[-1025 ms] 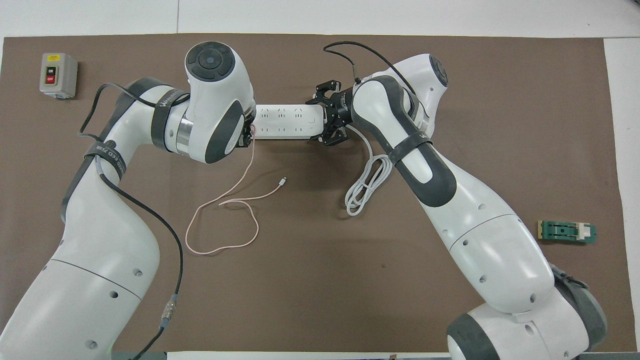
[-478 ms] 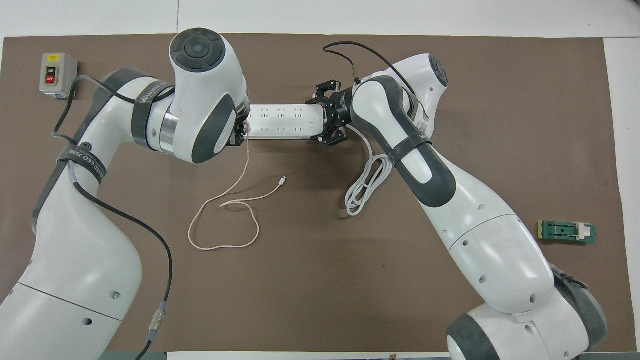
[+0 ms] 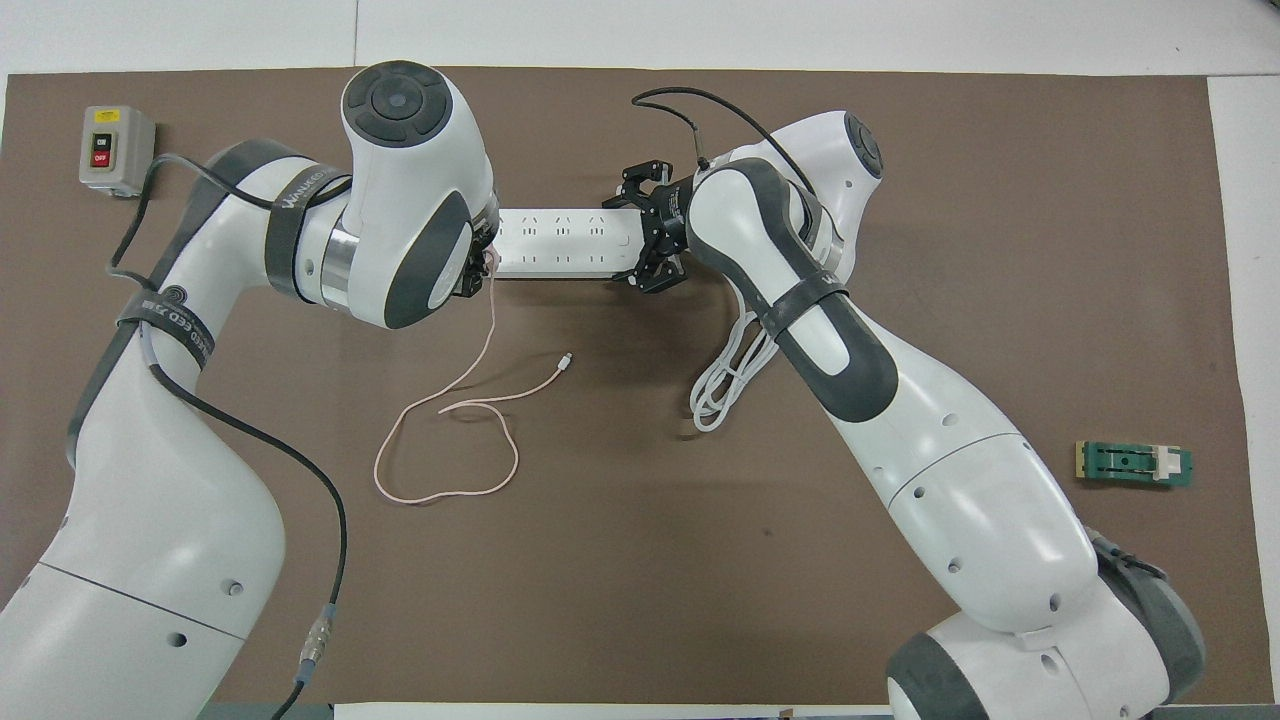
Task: Unplug charger and place it aside
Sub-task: 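Pull the pink charger out with the left gripper while the right gripper releases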
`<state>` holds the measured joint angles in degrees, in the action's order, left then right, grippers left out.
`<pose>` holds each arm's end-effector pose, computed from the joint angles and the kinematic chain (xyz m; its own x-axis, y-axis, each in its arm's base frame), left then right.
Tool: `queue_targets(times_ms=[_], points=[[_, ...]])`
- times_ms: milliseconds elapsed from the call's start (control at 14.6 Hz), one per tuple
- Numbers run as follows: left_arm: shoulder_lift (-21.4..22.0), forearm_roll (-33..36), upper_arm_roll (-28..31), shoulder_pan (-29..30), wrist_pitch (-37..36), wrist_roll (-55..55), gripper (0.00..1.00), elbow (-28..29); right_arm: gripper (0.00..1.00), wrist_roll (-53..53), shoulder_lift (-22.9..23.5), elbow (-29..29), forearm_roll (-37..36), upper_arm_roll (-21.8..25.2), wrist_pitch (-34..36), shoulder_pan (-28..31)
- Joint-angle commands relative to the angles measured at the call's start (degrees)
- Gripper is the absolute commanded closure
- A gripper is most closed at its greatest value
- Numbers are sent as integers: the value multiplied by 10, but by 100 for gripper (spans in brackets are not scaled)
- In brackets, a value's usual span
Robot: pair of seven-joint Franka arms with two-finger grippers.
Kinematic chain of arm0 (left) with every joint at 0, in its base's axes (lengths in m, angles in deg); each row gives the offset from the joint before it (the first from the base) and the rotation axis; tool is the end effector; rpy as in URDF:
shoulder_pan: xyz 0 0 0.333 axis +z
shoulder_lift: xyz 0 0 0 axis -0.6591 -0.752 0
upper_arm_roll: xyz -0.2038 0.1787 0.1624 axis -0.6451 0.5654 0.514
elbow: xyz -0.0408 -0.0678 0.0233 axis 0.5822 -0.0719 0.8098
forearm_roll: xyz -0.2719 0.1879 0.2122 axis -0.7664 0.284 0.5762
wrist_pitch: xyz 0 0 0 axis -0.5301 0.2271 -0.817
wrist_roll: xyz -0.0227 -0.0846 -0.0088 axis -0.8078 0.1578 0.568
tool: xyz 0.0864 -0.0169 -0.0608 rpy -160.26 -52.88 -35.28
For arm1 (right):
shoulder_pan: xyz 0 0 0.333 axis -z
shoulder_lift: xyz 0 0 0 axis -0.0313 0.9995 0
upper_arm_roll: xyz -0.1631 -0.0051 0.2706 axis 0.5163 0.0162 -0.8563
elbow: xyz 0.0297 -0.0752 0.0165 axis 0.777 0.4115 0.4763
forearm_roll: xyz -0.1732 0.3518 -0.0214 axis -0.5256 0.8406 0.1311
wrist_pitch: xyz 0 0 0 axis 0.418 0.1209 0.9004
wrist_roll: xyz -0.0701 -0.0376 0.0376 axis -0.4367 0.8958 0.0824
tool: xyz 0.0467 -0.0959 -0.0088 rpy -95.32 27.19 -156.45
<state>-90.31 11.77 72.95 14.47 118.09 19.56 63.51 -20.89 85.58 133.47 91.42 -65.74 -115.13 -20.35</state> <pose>0.6397 -0.2944 0.3779 0.2346 0.9699 0.0651 0.9720 -0.2333 -0.0269 0.7151 0.3156 0.2432 0.1225 -0.6915 -0.7119 -0.9914 -0.1189 -0.0551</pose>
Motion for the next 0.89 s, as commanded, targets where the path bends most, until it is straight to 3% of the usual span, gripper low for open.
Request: queue_targets(times_ms=[0,273,615,820], points=[[26,5,4,5,-11,-98,100,37,0,2,-2,-12,-5,-3,-11,4],[55,5,5,23,-48,-282,100,76,0,-8,-23,-6,-6,2,10,9],[136,11,7,73,-35,-511,100,198,0,-11,-95,32,-6,60,76,4],[152,18,9,84,-10,-570,100,237,0,-6,-139,43,-76,90,141,5]])
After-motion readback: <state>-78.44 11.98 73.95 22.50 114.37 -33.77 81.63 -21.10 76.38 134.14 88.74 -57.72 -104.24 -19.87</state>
